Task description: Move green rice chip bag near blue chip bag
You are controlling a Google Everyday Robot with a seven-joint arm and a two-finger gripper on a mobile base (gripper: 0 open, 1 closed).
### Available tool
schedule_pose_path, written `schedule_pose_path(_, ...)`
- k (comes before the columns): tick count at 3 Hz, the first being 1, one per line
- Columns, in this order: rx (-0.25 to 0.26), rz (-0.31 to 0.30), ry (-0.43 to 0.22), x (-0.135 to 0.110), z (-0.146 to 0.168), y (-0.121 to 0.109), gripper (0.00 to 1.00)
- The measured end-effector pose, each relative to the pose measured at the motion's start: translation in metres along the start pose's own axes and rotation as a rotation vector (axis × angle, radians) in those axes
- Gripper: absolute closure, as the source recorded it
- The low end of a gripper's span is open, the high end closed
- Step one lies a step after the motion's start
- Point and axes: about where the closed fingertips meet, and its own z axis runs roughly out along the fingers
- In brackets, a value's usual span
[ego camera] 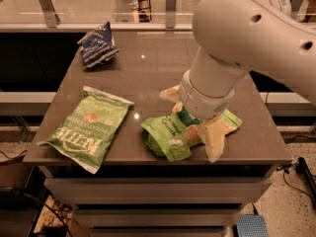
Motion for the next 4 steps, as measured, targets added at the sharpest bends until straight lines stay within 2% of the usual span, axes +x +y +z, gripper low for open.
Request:
schedule_pose_path(1, 0.046, 0.02, -0.009, -0.005, 0.0063, -0.012, 0.0)
schedule_pose_path(2, 0.049, 0.023, -0.018, -0.008, 0.0152, -0.0209, 0.08)
schedule_pose_path(3, 0.051, 0.022, -0.016, -0.0085, 0.0139, -0.0204, 0.26)
schedule_pose_path(4, 0.052, 0.02, -0.015, -0.0093, 0.0129, -0.0204, 0.49)
